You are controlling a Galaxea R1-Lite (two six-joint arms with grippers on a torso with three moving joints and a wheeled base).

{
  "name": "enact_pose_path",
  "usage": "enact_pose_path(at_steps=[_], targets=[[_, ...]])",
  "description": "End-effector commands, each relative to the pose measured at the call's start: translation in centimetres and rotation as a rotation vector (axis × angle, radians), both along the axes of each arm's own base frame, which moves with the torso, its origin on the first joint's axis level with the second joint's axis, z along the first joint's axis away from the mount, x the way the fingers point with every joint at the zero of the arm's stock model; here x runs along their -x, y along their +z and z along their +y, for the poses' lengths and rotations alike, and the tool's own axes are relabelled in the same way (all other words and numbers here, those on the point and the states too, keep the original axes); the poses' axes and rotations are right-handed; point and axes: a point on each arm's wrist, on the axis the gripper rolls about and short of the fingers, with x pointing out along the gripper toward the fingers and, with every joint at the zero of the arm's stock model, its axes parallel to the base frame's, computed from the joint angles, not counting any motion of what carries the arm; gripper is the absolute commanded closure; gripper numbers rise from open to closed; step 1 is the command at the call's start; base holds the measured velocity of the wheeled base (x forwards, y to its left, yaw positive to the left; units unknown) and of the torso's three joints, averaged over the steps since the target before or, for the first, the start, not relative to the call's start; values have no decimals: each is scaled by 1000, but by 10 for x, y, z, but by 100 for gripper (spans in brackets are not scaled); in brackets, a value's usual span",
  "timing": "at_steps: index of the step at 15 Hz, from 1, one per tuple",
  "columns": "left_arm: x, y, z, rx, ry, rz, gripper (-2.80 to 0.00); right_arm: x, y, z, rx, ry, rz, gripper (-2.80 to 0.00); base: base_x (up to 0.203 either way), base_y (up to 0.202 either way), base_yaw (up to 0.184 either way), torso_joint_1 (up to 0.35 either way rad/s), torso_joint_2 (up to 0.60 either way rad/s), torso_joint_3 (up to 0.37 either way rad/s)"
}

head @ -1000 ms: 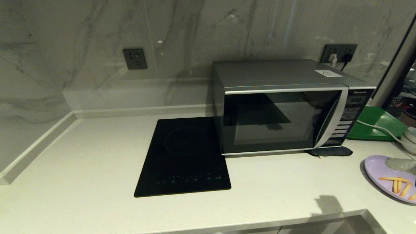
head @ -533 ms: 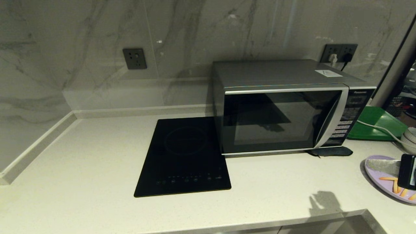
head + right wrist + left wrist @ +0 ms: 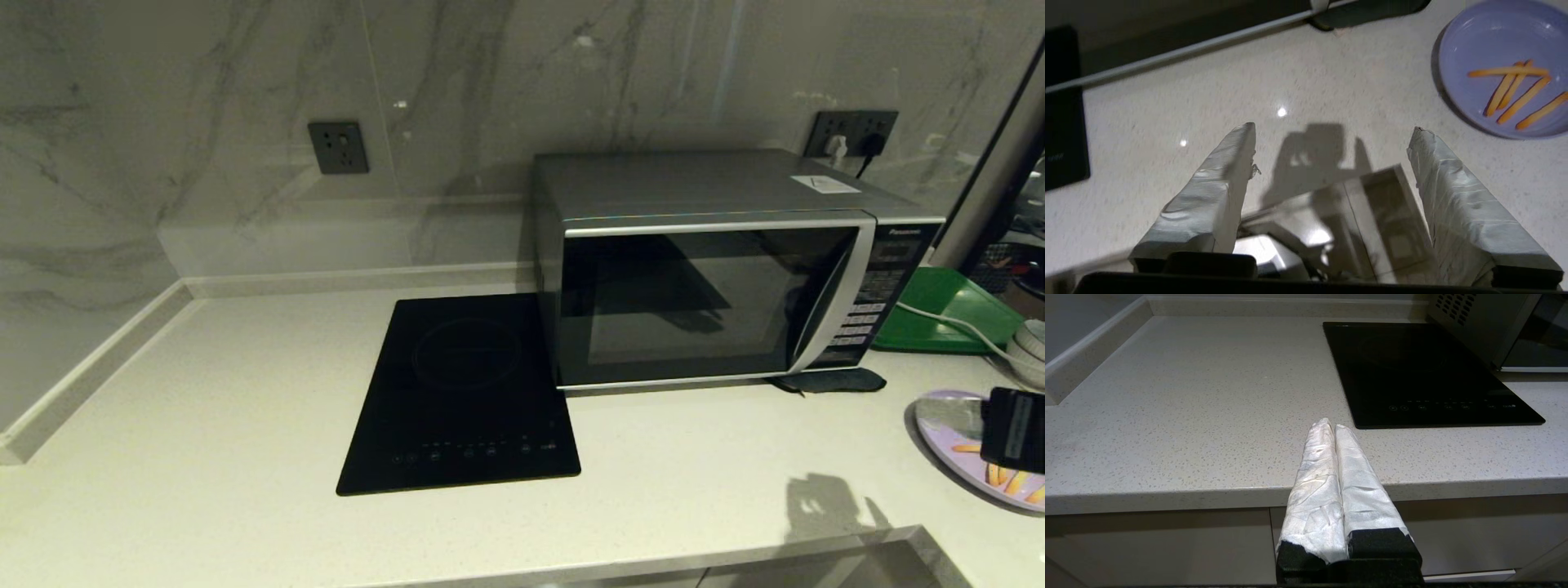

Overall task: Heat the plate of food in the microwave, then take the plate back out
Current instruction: Open the microwave oven

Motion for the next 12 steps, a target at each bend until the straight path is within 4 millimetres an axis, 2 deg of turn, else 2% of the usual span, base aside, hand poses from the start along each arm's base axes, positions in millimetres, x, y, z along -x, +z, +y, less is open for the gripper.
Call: enact_pose_path(at_steps=[1,6,8,12], targets=[[0,0,0,1,1,0,0,-29,-12,4,31,-58,-21,-280,0,0,0,0,0,0],[0,0,0,1,0,0,0,-81,-39,26,152,-226,-133,-280,0,0,0,0,0,0],[0,0,0,1,0,0,0,-88,-47,34,192,-226,-118,-280,0,0,0,0,0,0],[0,0,0,1,1,0,0,-103,-64,38,220,-251,-72,-280,0,0,0,0,0,0]])
